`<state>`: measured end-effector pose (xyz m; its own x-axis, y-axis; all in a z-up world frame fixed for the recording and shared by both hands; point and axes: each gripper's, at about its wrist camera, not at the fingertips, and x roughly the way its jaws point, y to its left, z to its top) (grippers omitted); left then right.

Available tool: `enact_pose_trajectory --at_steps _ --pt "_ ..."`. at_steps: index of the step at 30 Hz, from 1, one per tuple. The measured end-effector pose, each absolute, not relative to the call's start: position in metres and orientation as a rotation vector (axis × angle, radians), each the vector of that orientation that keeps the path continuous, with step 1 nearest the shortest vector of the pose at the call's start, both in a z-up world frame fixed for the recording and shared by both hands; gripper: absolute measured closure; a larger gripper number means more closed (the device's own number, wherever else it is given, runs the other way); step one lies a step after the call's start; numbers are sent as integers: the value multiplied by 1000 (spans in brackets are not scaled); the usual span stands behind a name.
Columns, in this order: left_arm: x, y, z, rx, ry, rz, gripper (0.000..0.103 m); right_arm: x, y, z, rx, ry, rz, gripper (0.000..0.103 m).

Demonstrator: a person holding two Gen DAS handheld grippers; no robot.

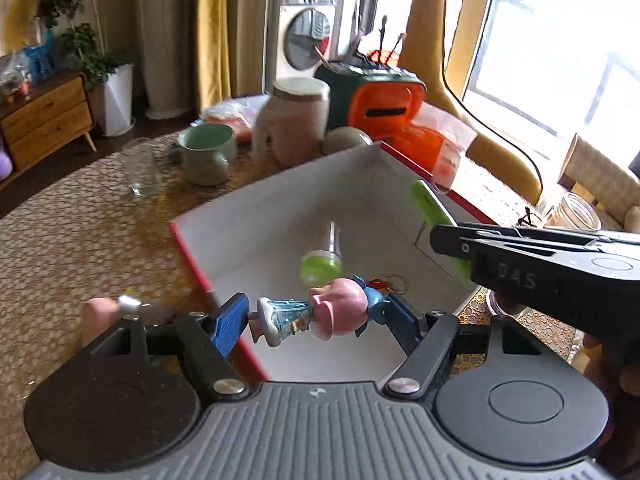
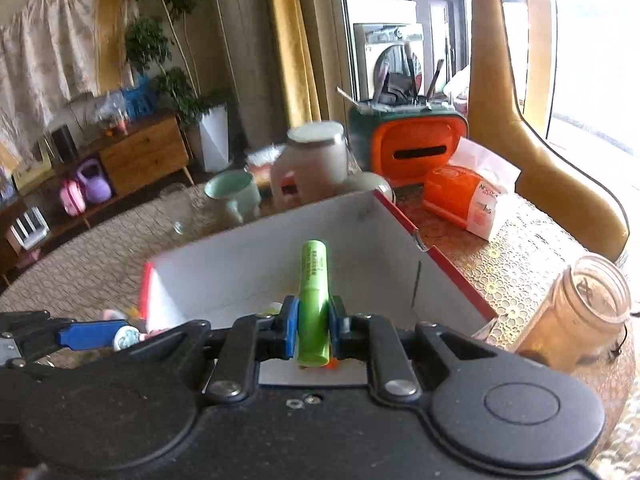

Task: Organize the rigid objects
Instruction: 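Carry both items over the red box and open both grippers to drop them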

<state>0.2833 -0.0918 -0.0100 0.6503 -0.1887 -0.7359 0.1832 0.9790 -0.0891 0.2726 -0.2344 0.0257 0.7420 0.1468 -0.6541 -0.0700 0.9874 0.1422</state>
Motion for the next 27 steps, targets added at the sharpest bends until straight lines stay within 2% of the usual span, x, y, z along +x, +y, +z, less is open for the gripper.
enact_pose_trajectory --at_steps 12,23,27 --pt "346 -119 -68 -13 1023 -192 28 327 -246 -28 60 904 99 89" --pt "372 -138 -87 46 1123 -175 28 353 -248 -54 50 1011 55 89" --pt "382 -136 -98 22 1218 -151 28 355 -249 -58 70 1036 45 85"
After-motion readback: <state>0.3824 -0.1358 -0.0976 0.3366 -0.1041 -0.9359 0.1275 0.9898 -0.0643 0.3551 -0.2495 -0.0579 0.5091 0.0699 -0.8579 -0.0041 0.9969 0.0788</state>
